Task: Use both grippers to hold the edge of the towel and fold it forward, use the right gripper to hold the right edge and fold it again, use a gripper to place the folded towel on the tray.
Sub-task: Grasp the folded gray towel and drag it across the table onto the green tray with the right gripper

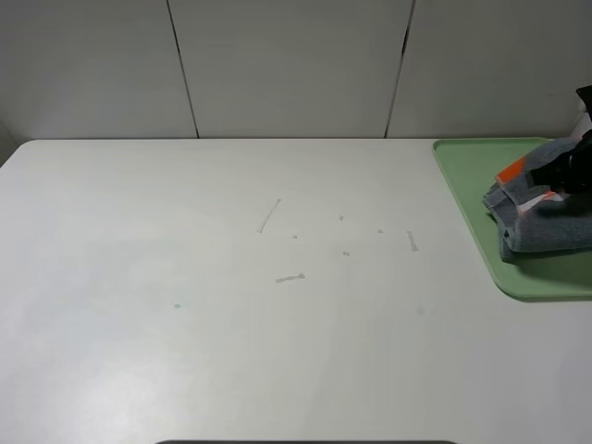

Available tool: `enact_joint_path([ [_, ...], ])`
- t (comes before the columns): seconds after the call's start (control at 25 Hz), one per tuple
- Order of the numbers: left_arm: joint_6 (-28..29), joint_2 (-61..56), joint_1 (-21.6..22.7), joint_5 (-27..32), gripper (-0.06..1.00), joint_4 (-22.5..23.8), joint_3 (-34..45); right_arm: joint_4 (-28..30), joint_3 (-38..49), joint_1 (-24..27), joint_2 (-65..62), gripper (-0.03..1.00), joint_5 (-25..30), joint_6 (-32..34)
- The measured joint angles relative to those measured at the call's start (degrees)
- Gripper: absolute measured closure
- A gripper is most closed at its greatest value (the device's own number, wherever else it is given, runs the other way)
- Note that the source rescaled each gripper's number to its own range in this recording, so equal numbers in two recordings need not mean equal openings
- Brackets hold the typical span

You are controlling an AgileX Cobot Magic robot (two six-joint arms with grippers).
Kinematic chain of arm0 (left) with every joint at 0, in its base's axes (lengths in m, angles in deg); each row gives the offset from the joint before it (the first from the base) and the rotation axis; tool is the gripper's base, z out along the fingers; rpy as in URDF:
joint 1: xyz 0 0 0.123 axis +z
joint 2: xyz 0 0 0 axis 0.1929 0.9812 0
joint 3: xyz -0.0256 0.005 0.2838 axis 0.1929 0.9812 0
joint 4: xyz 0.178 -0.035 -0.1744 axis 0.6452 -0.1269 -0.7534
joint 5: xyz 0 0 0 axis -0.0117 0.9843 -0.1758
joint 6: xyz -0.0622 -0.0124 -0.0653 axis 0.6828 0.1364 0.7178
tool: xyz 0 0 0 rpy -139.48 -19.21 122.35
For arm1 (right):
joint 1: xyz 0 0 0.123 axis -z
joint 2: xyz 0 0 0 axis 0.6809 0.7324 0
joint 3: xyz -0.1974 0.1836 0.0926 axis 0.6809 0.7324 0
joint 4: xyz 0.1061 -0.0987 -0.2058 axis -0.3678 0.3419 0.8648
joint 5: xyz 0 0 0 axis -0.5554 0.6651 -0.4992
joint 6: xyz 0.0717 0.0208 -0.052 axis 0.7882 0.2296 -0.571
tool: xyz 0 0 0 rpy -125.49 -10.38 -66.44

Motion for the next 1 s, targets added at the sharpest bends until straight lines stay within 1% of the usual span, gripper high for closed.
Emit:
enact_joint_path([
  [0.12, 0.00, 0.00, 0.00, 0.00, -0.06, 0.00, 0.00, 0.02, -0.07, 0.61, 1.27, 0.66, -0.16, 0.00],
  [0.4, 0.00, 0.00, 0.00, 0.00, -0.06, 0.00, 0.00, 0.06, -0.09, 0.73, 7.69, 0.66, -4.18, -0.18],
  [0.52, 0.00, 0.00, 0.00, 0.00, -0.06, 0.00, 0.00, 0.06, -0.09, 1.59, 9.54, 0.66, -5.70, -0.18],
  [0.88, 0.00, 0.00, 0.00, 0.00, -0.06, 0.00, 0.00, 0.06, -0.09, 1.87, 9.81, 0.66, -6.99, -0.18],
  [0.92, 0.00, 0.00, 0.00, 0.00, -0.06, 0.00, 0.00, 0.06, -0.09, 1.87, 9.81, 0.64, -7.34, -0.18],
  [0.96, 0.00, 0.00, 0.00, 0.00, -0.06, 0.00, 0.00, 0.06, -0.09, 1.87, 9.81, 0.55, -7.80, -0.18],
  [1.0, 0.00, 0.00, 0.00, 0.00, -0.06, 0.00, 0.00, 0.06, -0.09, 1.87, 9.81, 0.42, -8.44, -0.18],
])
